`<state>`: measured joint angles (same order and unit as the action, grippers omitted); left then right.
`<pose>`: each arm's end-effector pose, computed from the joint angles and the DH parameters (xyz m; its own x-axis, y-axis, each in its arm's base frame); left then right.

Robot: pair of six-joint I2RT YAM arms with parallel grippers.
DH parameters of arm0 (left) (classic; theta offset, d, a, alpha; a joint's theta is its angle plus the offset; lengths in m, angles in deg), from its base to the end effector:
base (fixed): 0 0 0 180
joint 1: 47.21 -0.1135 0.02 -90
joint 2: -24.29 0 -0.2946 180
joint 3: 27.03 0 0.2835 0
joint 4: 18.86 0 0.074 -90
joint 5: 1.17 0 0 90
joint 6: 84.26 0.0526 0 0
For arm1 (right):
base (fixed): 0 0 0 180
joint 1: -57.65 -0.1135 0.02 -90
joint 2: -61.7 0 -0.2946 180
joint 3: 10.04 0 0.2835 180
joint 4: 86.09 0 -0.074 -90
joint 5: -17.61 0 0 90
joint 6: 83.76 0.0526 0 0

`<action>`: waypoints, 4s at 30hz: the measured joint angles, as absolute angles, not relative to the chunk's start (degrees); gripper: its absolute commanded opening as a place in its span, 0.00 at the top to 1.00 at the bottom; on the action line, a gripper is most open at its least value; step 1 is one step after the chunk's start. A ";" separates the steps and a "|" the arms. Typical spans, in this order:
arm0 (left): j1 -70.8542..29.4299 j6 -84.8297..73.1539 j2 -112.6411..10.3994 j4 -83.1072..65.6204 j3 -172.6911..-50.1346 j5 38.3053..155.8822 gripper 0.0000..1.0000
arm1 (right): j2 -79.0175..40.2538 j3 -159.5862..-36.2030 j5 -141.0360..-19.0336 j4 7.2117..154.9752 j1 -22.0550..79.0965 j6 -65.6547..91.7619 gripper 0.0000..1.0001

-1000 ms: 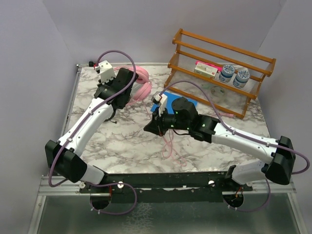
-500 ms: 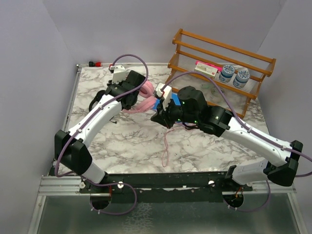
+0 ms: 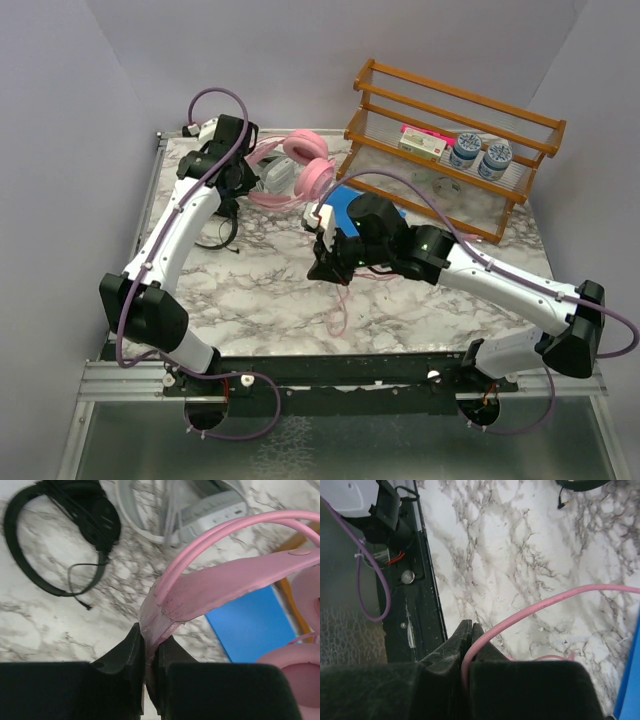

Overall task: Wrap the headphones
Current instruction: Wrap the headphones cable around the headphones.

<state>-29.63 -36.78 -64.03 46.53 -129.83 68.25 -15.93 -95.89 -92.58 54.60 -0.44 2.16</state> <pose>0.3522 -0.0922 0.3832 -0.5936 -0.4756 -0.6491 -0.4474 0.8656 -0.2251 0.1660 0.3009 0.3781 -0.2045 -0.4547 -0.8669 -0.9700 0.2134 0.1168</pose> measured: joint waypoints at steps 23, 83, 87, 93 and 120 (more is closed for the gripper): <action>-31.09 -51.12 -65.38 49.78 -132.10 87.18 1.00 | -25.24 -79.95 -97.08 70.99 -15.67 4.35 0.99; -18.11 -2.33 -39.55 30.70 -101.68 77.15 1.00 | -19.79 -105.44 -51.68 53.24 2.97 -8.81 0.88; -18.11 -0.87 -39.66 30.75 -102.14 76.69 1.00 | -21.04 -104.76 -46.07 53.48 3.28 -9.86 0.87; -18.20 1.88 -39.77 31.31 -102.84 80.28 1.00 | -23.82 -102.38 -42.26 55.54 4.85 -11.02 0.82; -18.46 -1.15 -40.55 40.78 -120.02 106.00 1.00 | -24.01 -82.05 -67.84 86.60 28.22 7.12 0.54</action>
